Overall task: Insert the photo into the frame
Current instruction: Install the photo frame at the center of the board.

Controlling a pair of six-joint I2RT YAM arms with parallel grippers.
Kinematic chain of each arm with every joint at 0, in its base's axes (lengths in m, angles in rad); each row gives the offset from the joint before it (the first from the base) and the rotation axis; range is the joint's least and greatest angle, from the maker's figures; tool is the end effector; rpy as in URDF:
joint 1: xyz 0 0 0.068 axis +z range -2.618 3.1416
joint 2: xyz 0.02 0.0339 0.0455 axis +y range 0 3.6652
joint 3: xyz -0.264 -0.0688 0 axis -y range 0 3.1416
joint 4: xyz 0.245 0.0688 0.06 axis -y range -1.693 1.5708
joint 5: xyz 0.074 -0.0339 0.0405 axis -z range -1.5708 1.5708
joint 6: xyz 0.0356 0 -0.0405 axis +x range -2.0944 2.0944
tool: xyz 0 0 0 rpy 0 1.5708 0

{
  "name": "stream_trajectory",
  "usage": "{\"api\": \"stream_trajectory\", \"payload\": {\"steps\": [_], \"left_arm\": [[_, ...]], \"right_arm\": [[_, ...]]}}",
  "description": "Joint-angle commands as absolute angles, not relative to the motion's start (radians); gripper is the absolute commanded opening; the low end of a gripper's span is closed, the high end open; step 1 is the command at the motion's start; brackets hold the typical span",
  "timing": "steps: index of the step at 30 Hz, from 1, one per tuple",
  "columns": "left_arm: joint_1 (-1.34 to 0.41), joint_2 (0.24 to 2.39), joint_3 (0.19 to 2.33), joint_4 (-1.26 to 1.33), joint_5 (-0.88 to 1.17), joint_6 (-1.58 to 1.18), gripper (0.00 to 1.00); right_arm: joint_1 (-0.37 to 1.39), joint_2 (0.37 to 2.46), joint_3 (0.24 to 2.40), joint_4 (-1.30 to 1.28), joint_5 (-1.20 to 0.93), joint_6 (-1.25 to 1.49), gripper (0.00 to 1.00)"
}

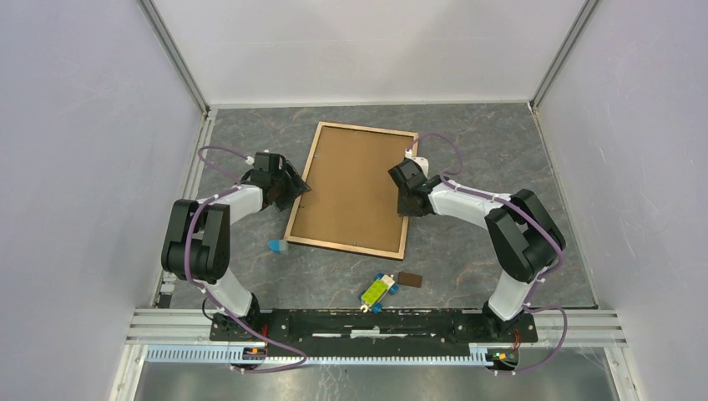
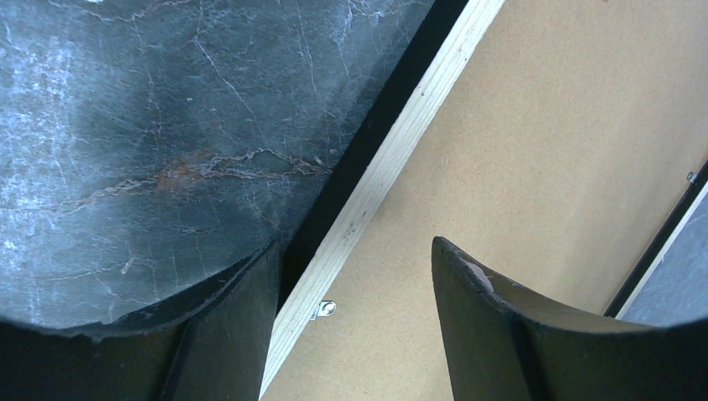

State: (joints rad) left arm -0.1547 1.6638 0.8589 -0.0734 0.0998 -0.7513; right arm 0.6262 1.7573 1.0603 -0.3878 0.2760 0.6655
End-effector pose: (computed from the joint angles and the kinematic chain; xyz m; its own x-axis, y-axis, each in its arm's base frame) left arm 0.3230 -0.0540 0.1571 -0.7033 -0.5777 -0.4142 -0.3611 0.7923 -0.4918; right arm 0.2859 0.1949 0.1659 -0.8481 0.1198 -0.5162 0.0799 0.9919 0.0989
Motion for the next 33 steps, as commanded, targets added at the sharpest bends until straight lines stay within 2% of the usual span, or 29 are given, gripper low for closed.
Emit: {"api": "stream_trajectory", "payload": {"steps": [1,4,8,11,13,16,19,22,27,33], "left_arm": [[-0.168,1.688,0.839,-0.115,0.121,-0.790,0.72],[-0.168,1.688,0.839,-0.114,0.121,-0.790,0.72],[-0.169,1.688,0.841,-0.115,0.122,-0.790,0.72],[-0.169,1.689,0.842,-0.114,0.122,-0.790,0.72],[-0.168,1.690,0.842,-0.116,0.123,-0.790,0.72],[-0.168,1.690,0.842,-0.116,0.122,-0.790,0.72],[-0.168,1.693,0.844,-0.118,0.123,-0.790,0.72],[-0.168,1.692,0.844,-0.119,0.123,-0.791,0.72],[-0.167,1.692,0.844,-0.120,0.121,-0.790,0.73],[-0.169,1.688,0.842,-0.117,0.120,-0.789,0.74]], "right_arm": [[0.653,1.774,1.039,-0.423,0.206,0.648,0.18],[0.653,1.767,1.041,-0.418,0.210,0.637,0.15],[0.652,1.768,1.047,-0.414,0.215,0.627,0.05],[0.651,1.769,1.056,-0.414,0.215,0.623,0.05],[0.652,1.768,1.060,-0.413,0.219,0.621,0.11],[0.651,1.764,1.075,-0.413,0.224,0.602,0.34],[0.648,1.760,1.089,-0.411,0.235,0.579,0.50],[0.638,1.759,1.095,-0.397,0.239,0.563,0.59],[0.614,1.779,1.108,-0.386,0.227,0.545,0.61],[0.575,1.794,1.119,-0.364,0.218,0.532,0.50]]}}
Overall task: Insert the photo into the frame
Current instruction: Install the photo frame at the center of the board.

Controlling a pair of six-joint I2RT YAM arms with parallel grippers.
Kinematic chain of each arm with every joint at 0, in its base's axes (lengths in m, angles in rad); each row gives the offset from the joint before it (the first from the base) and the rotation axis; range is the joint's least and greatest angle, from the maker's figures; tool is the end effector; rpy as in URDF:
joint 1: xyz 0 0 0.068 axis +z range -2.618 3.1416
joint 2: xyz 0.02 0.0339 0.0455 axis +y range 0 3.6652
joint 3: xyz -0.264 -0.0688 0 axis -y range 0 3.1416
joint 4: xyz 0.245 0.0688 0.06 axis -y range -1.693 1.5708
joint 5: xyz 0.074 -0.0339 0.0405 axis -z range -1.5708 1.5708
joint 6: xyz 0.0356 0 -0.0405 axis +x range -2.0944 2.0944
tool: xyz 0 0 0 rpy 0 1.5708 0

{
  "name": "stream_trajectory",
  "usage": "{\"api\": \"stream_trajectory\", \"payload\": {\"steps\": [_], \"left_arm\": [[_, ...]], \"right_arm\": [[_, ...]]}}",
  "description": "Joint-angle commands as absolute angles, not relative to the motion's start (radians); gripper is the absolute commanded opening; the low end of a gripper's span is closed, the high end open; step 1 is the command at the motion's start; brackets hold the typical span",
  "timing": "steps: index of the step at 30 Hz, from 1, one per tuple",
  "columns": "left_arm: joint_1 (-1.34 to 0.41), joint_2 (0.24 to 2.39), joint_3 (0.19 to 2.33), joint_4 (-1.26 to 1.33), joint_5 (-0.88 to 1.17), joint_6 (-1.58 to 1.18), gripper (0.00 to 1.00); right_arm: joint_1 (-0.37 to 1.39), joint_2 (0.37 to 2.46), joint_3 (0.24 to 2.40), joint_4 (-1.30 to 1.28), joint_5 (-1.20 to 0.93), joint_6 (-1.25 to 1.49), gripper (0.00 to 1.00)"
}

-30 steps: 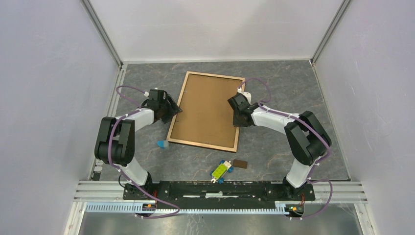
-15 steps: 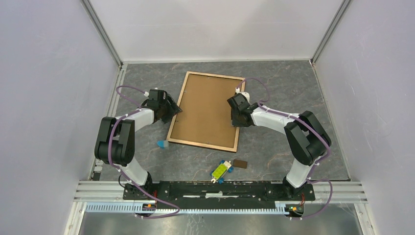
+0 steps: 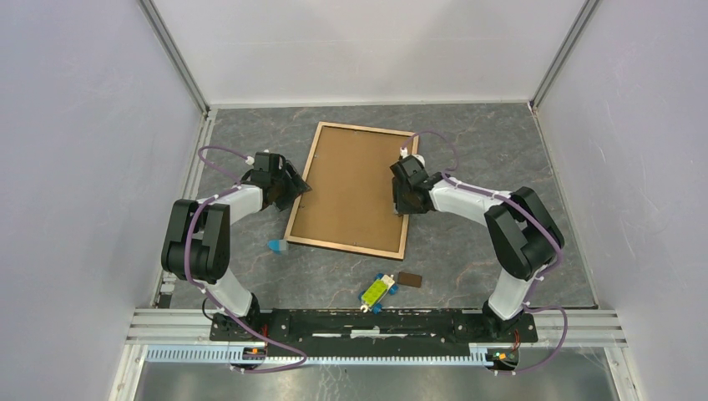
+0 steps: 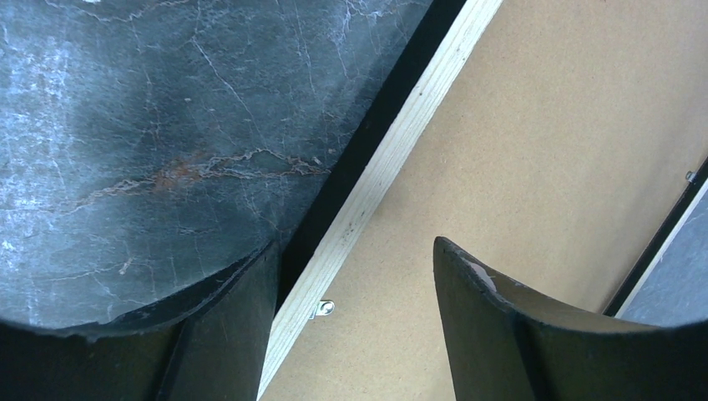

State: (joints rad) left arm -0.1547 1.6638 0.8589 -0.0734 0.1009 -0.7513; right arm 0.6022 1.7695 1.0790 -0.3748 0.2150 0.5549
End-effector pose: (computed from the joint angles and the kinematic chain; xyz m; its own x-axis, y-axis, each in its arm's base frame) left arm 0.3230 -0.0540 0.1571 -0.7038 -0.5776 -0.4137 -0.3606 0.7921 -0.4925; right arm 0.2943 0.1931 0.1673 -0.8596 0.0338 -0.5099 -0.0181 0.9952 0.0965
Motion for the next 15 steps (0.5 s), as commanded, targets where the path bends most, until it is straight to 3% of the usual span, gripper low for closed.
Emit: {"api": "stream_trajectory", "payload": {"steps": [1,15], "left_arm": [[-0.169,1.688,0.842,-0.116,0.121,-0.789,0.75],[-0.185,1.666,0.835,-0.107,0.110,-0.779,0.86]], "right_arm": [[0.570,1.796,1.122,-0.361,0.219,0.529,0.49],[0.527,1.862,1.160,-0.385,0.203,0.544,0.33]]}}
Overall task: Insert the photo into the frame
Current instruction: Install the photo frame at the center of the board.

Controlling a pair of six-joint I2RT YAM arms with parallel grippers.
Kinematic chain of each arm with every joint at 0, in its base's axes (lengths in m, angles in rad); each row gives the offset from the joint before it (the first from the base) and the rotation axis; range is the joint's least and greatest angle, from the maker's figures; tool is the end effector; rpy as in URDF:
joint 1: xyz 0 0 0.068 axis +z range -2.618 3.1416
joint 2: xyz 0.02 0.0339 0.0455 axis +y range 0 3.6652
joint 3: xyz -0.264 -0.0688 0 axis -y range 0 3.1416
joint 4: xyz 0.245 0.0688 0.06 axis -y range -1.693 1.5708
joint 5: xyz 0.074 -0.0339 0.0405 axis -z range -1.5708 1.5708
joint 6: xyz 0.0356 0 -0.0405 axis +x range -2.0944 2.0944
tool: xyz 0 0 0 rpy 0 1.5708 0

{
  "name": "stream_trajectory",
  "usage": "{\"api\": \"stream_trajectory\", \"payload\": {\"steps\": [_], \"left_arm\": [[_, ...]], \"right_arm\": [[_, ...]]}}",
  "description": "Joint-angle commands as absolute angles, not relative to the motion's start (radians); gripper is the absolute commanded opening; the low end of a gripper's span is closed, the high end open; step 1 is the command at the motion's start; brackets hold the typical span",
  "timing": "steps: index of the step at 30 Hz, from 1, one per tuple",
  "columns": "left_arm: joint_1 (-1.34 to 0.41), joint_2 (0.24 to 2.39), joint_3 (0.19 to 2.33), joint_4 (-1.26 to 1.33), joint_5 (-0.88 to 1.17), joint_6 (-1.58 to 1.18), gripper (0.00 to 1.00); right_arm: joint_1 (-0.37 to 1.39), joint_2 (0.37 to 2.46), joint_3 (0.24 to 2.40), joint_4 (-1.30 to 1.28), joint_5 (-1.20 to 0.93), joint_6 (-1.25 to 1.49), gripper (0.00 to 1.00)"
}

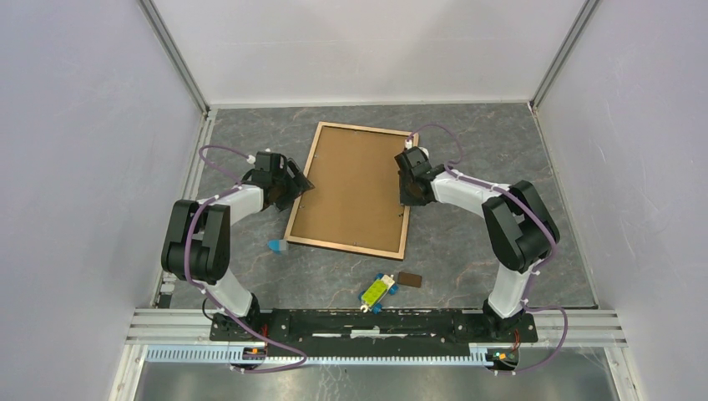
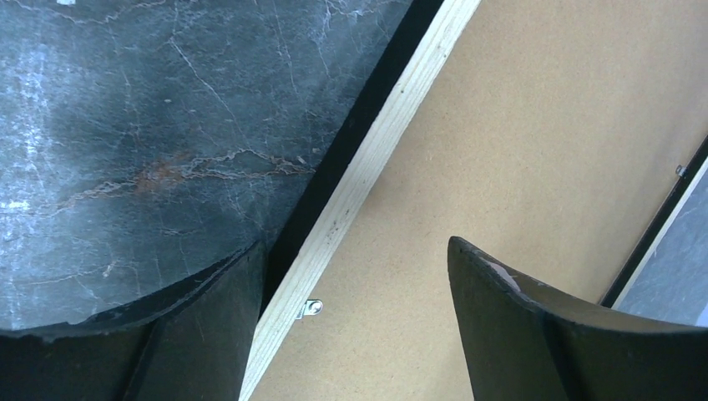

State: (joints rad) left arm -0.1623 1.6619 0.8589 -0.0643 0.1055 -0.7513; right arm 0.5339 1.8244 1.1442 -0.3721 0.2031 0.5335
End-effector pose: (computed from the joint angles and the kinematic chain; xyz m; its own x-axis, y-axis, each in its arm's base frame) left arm 0.3232 -0.0567 0.1584 -0.7055 -0.5723 -0.4179 -0.3471 0.7933 -0.5002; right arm 0.3208 0.1813 0.1671 -0.8535 0.0741 -0.5158 0.0252 0.9946 0.1012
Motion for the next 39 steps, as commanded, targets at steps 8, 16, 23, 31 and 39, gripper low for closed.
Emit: {"api": "stream_trajectory", "payload": {"steps": [8,16,23,31,39], "left_arm": [[-0.197,1.619,0.833,-0.112,0.088,-0.766,0.93],[-0.229,1.473,0.878,-0.223,0.109,-0.732,0.95],[-0.365,1.401,1.001,-0.401,0.177,-0.658,0.95],[-0.608,1.373,1.067,-0.499,0.131,-0.683,0.94],[-0.797,1.473,1.166,-0.534,0.031,-0.666,0.93]], "right_arm": [[0.521,1.858,1.069,-0.333,0.160,0.593,0.27],[0.512,1.797,1.007,-0.275,0.156,0.629,0.05],[0.511,1.721,0.951,-0.188,0.118,0.672,0.00],[0.510,1.647,0.939,-0.168,0.082,0.760,0.00],[0.497,1.675,1.083,-0.265,0.005,0.814,0.00]]}}
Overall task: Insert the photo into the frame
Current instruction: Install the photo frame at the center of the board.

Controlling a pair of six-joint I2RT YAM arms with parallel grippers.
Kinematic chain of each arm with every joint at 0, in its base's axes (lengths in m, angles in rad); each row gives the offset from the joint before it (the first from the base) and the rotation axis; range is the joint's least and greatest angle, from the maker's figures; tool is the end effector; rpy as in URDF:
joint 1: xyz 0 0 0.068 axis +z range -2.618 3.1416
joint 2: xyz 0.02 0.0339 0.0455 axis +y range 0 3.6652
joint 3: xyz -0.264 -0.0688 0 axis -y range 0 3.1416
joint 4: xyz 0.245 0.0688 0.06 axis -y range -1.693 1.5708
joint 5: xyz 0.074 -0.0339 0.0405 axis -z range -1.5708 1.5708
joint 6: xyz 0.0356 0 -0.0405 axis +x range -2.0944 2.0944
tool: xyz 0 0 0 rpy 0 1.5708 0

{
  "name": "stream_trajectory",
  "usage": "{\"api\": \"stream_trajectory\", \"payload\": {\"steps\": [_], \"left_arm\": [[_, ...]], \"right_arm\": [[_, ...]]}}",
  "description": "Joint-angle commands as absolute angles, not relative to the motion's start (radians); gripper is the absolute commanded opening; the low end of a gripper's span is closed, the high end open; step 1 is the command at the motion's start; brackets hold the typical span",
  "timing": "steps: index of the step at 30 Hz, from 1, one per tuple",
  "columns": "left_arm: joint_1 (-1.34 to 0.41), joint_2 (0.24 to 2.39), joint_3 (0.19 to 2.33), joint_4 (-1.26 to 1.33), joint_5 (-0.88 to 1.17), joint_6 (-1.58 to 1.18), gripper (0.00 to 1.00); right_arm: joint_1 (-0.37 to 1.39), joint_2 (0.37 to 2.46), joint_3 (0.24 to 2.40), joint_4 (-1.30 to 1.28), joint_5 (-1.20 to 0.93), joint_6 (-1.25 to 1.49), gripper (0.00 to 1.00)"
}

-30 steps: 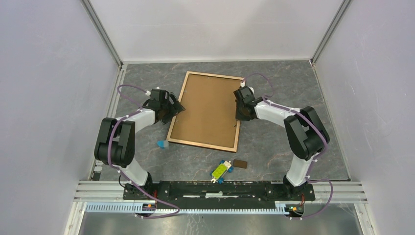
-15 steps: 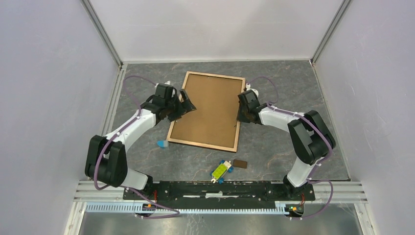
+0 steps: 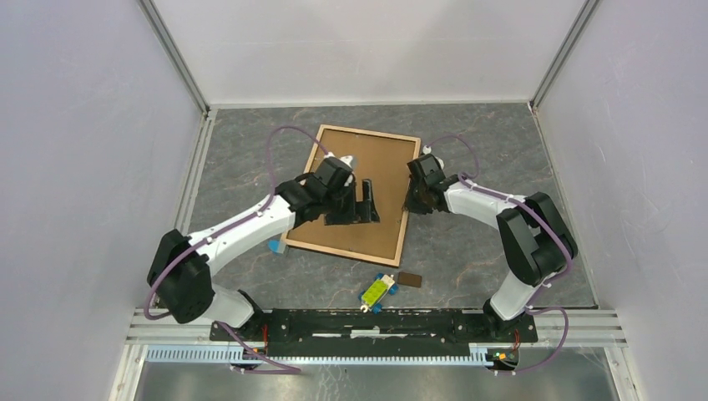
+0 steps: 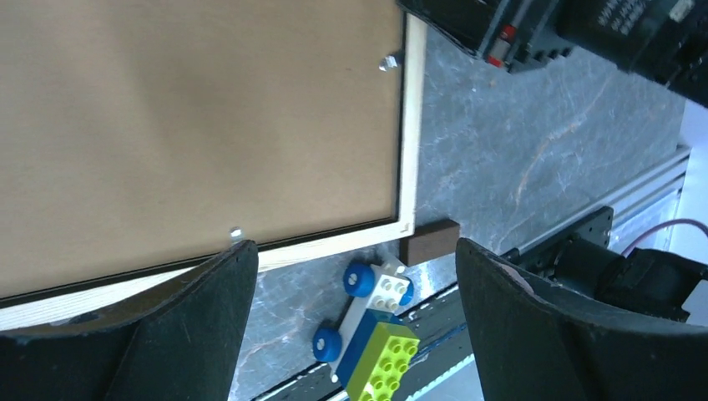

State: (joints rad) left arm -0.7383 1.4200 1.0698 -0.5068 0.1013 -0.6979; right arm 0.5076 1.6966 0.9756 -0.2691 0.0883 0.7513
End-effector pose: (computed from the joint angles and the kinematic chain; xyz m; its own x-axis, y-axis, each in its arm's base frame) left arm 0.2215 -0.2064 0.2641 -0.8901 -0.0544 -0.4525 0.1913 0.8566 -0.4793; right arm 0.2959 0.1610 0.1672 -0.8356 0.3133 -0.4512 0.1758 0.9308 0.3206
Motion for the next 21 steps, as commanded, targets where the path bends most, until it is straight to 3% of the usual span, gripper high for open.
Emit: {"api": "stream_trajectory", "payload": {"steps": [1,9,21], "left_arm": [[-0.821,1.497,1.198,-0.551,0.010,-0.654,0.93],[-0.985,1.704,1.453,-0.730,-0.237,-0.583,0.93],[-1.121,1.809,1.479,-0.734,-0.471,-0.455,0.95]], "right_arm": [[0.493,1.673,1.097,-0.261,0.002,0.824,0.00],[0.448,1.635,1.120,-0.201,-0.104,0.933,0.00],[0.428,1.633,1.181,-0.227,-0.220,0.963,0.00]]}}
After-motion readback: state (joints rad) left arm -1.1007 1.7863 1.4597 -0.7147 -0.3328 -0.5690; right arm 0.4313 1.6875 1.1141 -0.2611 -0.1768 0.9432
